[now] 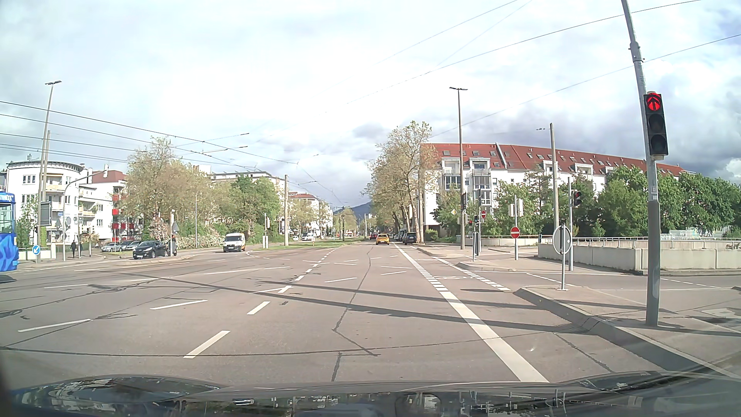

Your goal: Follow the waypoints while adhering to traffic rules and regulations

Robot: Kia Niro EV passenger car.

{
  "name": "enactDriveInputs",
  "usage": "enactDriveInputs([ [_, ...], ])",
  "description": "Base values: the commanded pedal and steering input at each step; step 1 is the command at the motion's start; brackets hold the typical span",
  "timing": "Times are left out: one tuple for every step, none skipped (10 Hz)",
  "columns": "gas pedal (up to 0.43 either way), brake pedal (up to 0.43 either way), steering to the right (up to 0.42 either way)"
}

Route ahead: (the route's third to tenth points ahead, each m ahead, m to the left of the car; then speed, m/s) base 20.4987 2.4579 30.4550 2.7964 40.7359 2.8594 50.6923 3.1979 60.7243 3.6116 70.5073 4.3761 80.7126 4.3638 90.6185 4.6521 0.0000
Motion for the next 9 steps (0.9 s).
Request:
enactDriveInputs([
  [0.0,0.152,-0.015],
  [0.0,0.152,-0.016],
  [0.0,0.152,-0.017],
  [0.0,0.152,-0.018],
  [0.0,0.152,-0.018],
  [0.0,0.152,-0.018],
  [0.0,0.152,-0.017],
  [0.0,0.152,-0.015],
  [0.0,0.152,-0.015],
])
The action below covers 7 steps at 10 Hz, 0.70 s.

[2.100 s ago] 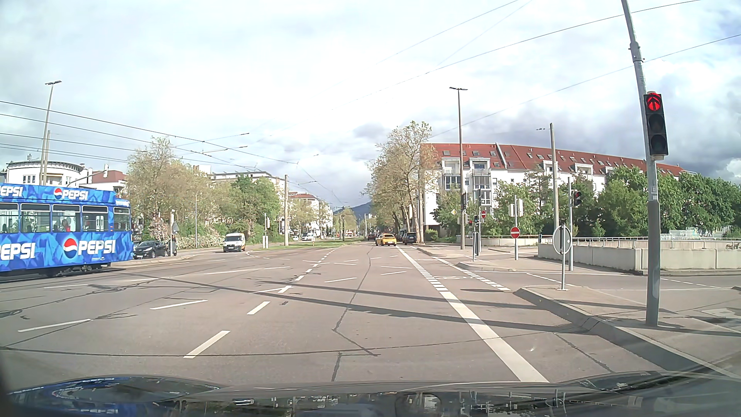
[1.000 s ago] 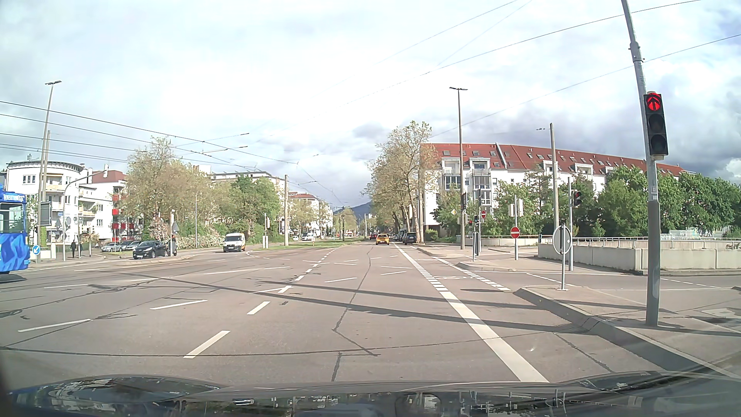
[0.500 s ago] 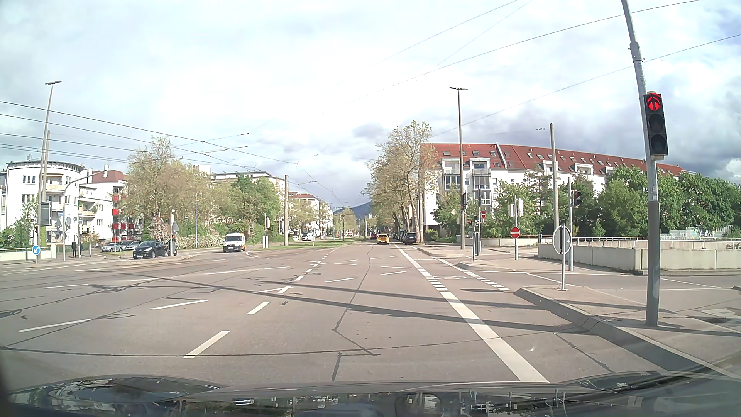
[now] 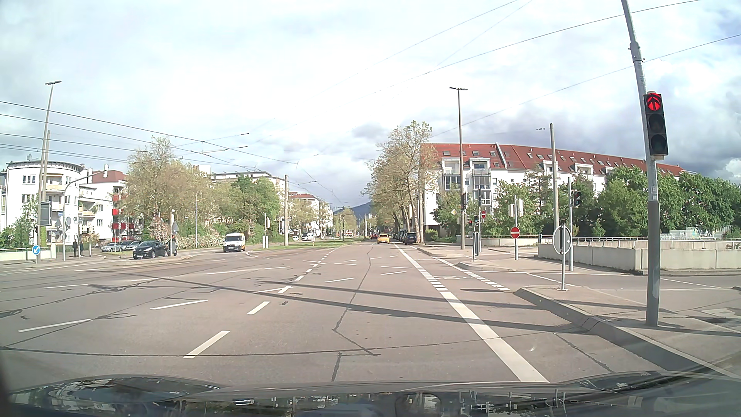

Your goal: Follow the waypoints while adhering to traffic rules and regulations

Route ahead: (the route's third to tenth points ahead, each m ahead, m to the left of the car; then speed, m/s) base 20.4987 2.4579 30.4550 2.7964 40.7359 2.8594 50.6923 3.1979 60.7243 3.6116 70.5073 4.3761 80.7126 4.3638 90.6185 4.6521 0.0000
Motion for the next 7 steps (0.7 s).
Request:
enactDriveInputs([
  [0.0,0.152,-0.015],
  [0.0,0.152,-0.015],
  [0.0,0.152,-0.015],
  [0.0,0.152,-0.015],
  [0.0,0.152,-0.015],
  [0.0,0.152,-0.015],
  [0.0,0.152,-0.015],
])
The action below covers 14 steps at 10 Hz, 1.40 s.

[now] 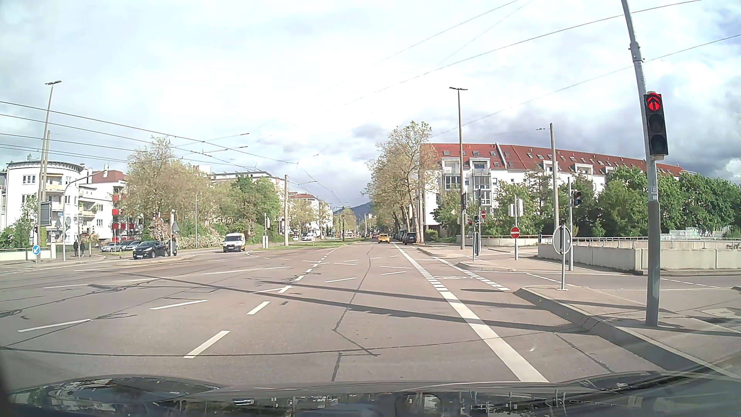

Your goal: Follow the waypoints while adhering to traffic rules and regulations

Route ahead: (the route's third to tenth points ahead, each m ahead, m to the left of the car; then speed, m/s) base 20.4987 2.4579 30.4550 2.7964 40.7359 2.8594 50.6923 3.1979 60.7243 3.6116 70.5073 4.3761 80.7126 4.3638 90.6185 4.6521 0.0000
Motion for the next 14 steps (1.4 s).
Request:
enactDriveInputs([
  [0.0,0.152,-0.015],
  [0.0,0.152,-0.015],
  [0.0,0.152,-0.015],
  [0.0,0.152,-0.015],
  [0.0,0.152,-0.015],
  [0.0,0.152,-0.015],
  [0.0,0.152,-0.015],
  [0.0,0.152,-0.015],
  [0.0,0.152,-0.015],
  [0.0,0.152,-0.015],
  [0.0,0.159,-0.015],
  [0.0,0.152,-0.015],
  [0.0,0.152,-0.015],
  [0.0,0.152,-0.015],
])
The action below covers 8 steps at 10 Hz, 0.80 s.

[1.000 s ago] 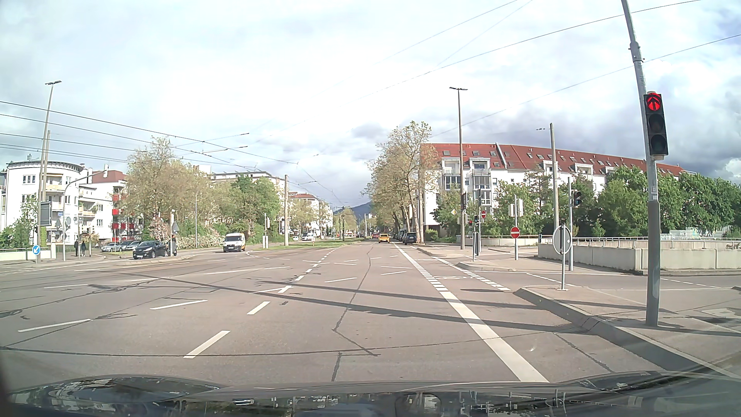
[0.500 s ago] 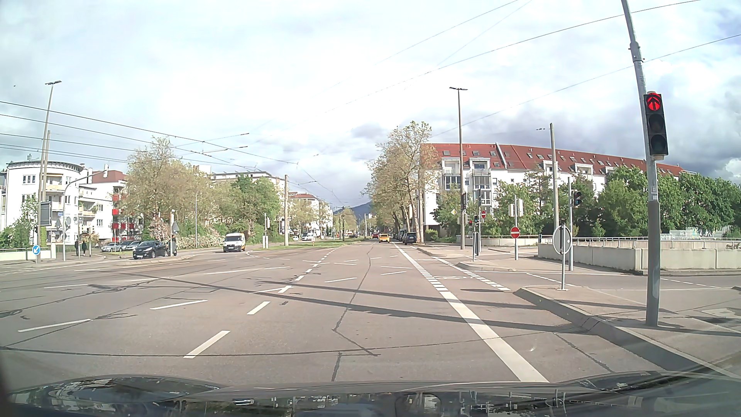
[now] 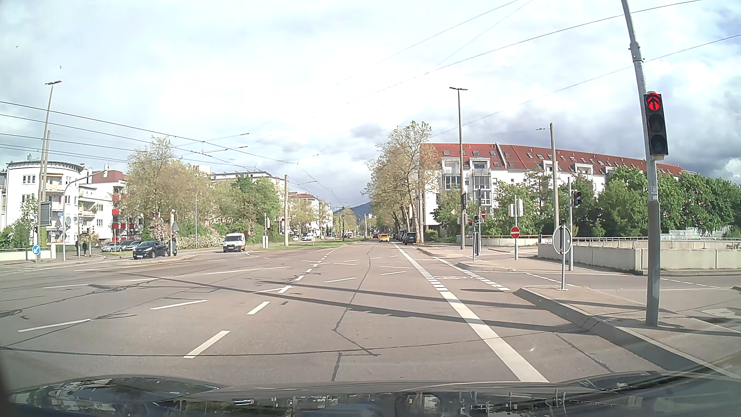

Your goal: Follow the waypoints while adhering to traffic rules and regulations

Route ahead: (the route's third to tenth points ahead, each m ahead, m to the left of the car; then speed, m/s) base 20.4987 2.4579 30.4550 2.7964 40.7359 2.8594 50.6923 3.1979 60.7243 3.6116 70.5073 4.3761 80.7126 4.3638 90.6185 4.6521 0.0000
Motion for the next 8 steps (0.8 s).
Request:
enactDriveInputs([
  [0.0,0.152,-0.015],
  [0.0,0.152,-0.015],
  [0.0,0.152,-0.015],
  [0.0,0.152,-0.015],
  [0.0,0.152,-0.015],
  [0.0,0.152,-0.015],
  [0.0,0.152,-0.015],
  [0.0,0.152,-0.015],
])
